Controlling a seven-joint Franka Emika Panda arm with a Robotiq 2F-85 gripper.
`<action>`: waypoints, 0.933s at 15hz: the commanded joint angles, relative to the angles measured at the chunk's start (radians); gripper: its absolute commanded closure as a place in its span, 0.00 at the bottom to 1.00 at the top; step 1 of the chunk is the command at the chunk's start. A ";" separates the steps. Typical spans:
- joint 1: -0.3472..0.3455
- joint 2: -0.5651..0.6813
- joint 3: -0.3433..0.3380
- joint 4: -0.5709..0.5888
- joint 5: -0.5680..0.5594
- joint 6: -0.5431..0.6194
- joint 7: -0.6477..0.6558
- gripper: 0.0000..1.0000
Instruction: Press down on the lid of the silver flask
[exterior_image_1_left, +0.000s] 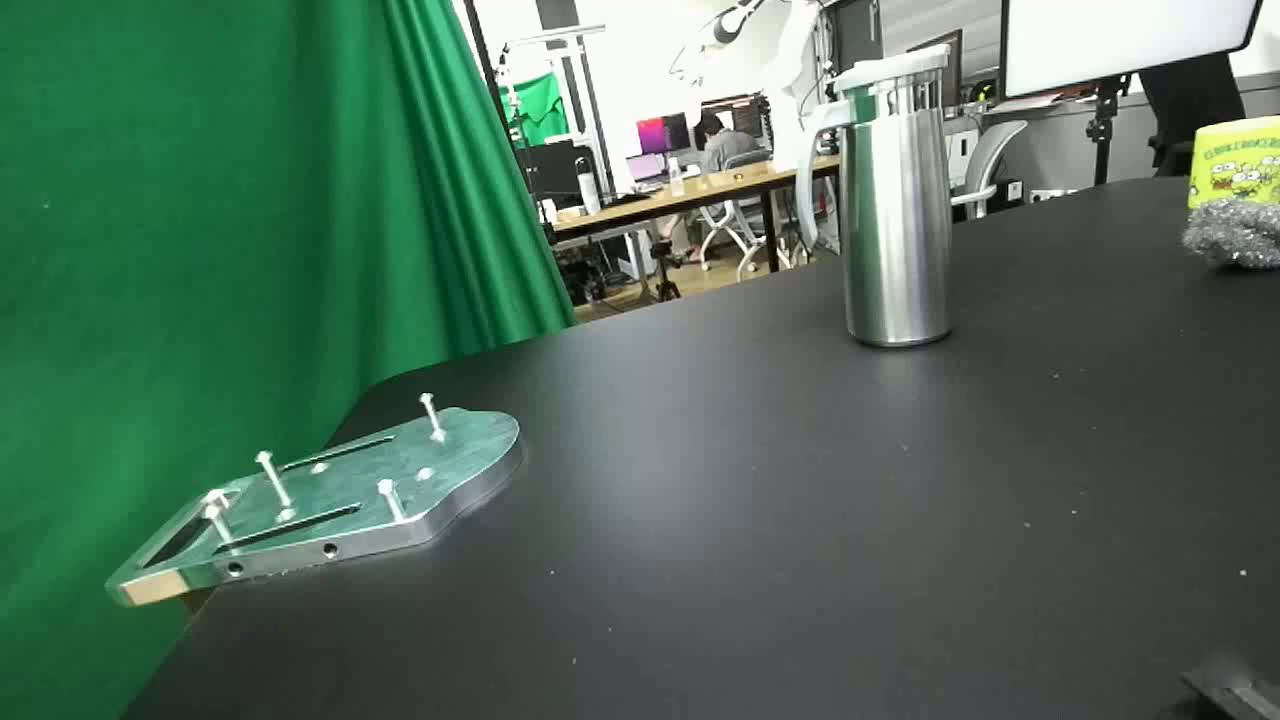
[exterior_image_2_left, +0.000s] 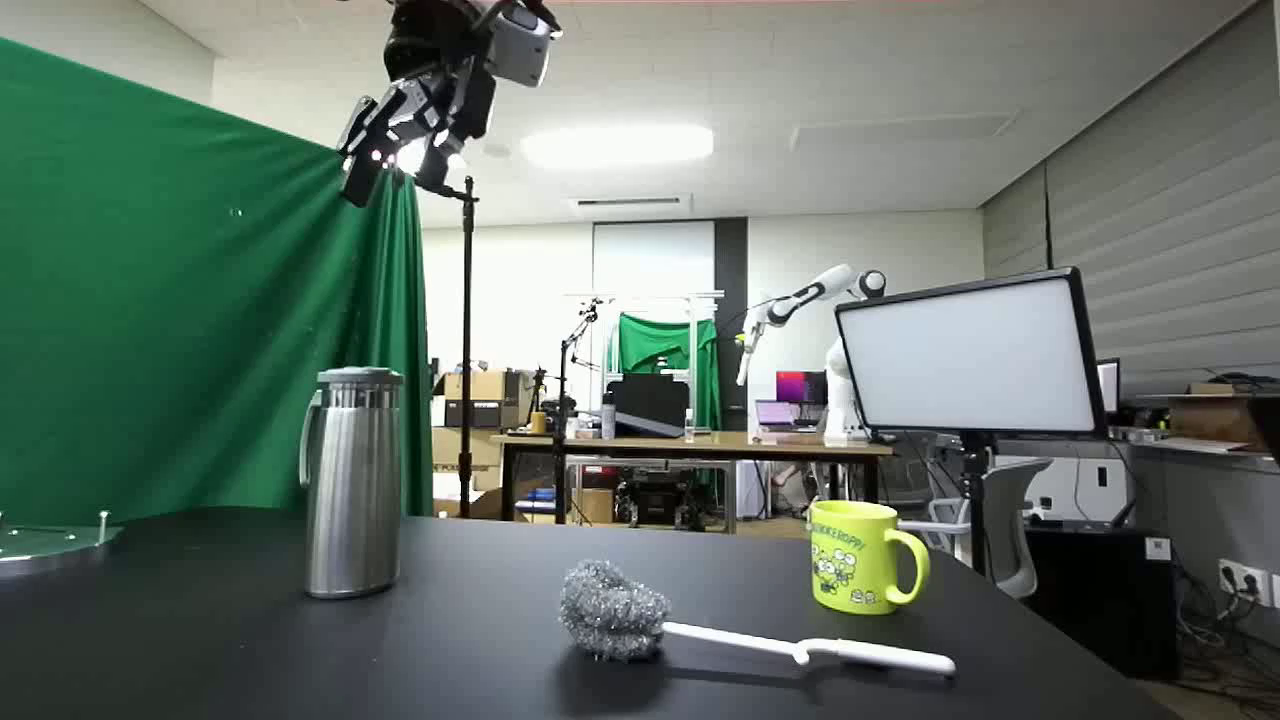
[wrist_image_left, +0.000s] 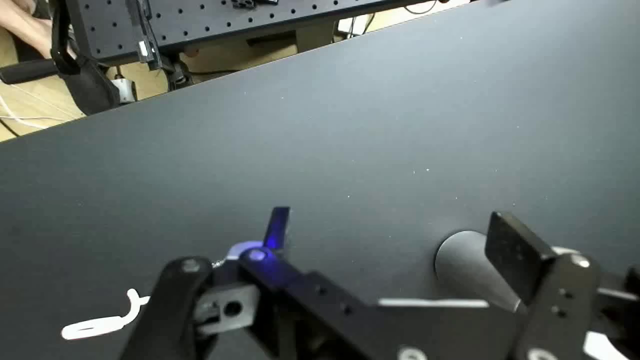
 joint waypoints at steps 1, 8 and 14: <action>0.000 0.001 0.000 0.002 0.000 0.000 0.000 0.00; 0.002 -0.012 0.016 -0.008 -0.035 0.070 0.018 0.32; 0.023 0.008 0.050 0.014 -0.044 0.263 0.021 0.73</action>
